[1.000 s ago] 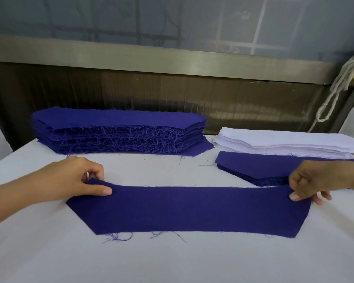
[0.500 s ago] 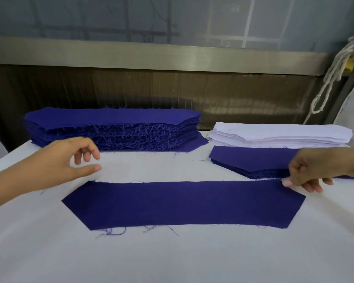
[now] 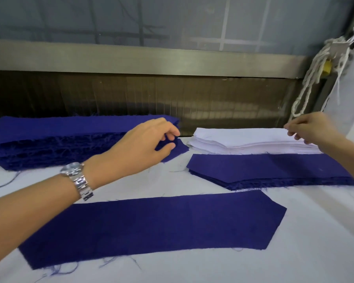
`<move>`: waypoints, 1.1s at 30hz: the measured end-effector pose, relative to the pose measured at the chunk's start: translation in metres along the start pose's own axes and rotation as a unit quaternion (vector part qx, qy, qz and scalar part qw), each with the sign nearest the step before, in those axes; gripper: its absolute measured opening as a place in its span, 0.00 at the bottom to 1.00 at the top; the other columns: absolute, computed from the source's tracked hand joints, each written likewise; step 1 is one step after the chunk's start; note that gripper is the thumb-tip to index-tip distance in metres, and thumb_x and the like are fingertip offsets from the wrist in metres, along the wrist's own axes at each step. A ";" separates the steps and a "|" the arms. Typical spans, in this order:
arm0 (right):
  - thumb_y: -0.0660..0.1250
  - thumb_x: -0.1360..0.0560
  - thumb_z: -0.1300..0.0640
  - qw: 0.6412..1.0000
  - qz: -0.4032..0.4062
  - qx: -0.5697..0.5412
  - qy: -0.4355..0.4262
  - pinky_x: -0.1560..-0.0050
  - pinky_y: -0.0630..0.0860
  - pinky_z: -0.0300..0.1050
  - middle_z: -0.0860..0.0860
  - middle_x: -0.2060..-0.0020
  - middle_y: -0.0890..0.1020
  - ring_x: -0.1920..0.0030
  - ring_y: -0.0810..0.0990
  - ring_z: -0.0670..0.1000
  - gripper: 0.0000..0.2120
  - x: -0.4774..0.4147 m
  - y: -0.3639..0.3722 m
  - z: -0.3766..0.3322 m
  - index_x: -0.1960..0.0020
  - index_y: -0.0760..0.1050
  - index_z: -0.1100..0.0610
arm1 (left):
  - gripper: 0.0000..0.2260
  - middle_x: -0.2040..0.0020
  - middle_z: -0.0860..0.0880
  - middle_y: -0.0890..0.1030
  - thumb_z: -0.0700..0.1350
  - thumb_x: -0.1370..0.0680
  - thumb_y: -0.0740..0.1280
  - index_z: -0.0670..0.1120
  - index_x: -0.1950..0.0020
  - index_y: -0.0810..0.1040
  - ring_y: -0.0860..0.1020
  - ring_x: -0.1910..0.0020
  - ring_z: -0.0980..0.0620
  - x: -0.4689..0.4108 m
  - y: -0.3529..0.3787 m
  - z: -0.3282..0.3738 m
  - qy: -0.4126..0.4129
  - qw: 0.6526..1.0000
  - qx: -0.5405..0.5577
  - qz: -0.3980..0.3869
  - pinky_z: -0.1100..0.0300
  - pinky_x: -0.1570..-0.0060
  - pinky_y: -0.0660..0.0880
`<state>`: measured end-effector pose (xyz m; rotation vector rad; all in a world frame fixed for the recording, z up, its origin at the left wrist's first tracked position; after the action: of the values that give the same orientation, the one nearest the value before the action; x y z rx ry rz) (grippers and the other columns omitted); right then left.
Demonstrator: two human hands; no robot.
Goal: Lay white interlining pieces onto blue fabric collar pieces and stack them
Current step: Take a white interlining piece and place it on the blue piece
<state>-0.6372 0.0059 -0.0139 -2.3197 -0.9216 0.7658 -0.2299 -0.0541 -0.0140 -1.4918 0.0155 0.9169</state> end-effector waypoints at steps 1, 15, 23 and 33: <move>0.67 0.20 0.62 1.000 0.020 0.004 0.004 0.65 0.70 0.41 0.58 0.59 0.82 0.63 0.76 0.52 0.06 -0.008 -0.002 0.009 0.53 0.81 0.63 | 0.13 0.45 0.55 0.78 0.47 0.20 0.66 0.50 0.35 0.77 0.75 0.48 0.60 -0.012 0.010 0.007 0.011 1.000 -0.002 0.001 0.60 0.46 0.76; 0.62 0.21 0.62 0.953 0.131 0.273 0.013 0.46 0.76 0.57 0.69 0.49 0.81 0.48 0.79 0.70 0.13 -0.065 -0.026 0.083 0.48 0.83 0.67 | 0.18 0.45 0.43 0.79 0.52 0.16 0.59 0.40 0.42 0.80 0.78 0.46 0.44 -0.122 0.097 0.015 -0.055 0.990 -0.116 -0.053 0.50 0.50 0.76; 0.66 0.20 0.55 0.944 0.126 0.301 0.047 0.41 0.73 0.58 0.69 0.42 0.79 0.39 0.75 0.68 0.16 -0.085 -0.024 0.104 0.43 0.79 0.69 | 0.15 0.57 0.43 0.83 0.48 0.18 0.65 0.39 0.55 0.85 0.81 0.60 0.47 -0.134 0.110 0.005 -0.088 0.989 -0.099 -0.061 0.54 0.59 0.80; 0.64 0.25 0.65 0.951 0.140 0.276 0.019 0.53 0.72 0.52 0.67 0.54 0.81 0.50 0.75 0.67 0.08 -0.083 -0.024 0.095 0.60 0.79 0.68 | 0.14 0.58 0.40 0.84 0.47 0.19 0.67 0.38 0.54 0.85 0.82 0.60 0.45 -0.135 0.111 0.001 -0.112 0.990 -0.048 -0.067 0.52 0.56 0.81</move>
<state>-0.7611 -0.0152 -0.0402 -1.9645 -0.2984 0.9477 -0.3806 -0.1415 -0.0340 -1.4504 -0.2939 0.9812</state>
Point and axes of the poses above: each hand's wrist, its own x-axis away from the middle knuckle, its own y-axis out of the palm, z = x × y, the point moved 5 cm from there along -x, towards the middle knuckle
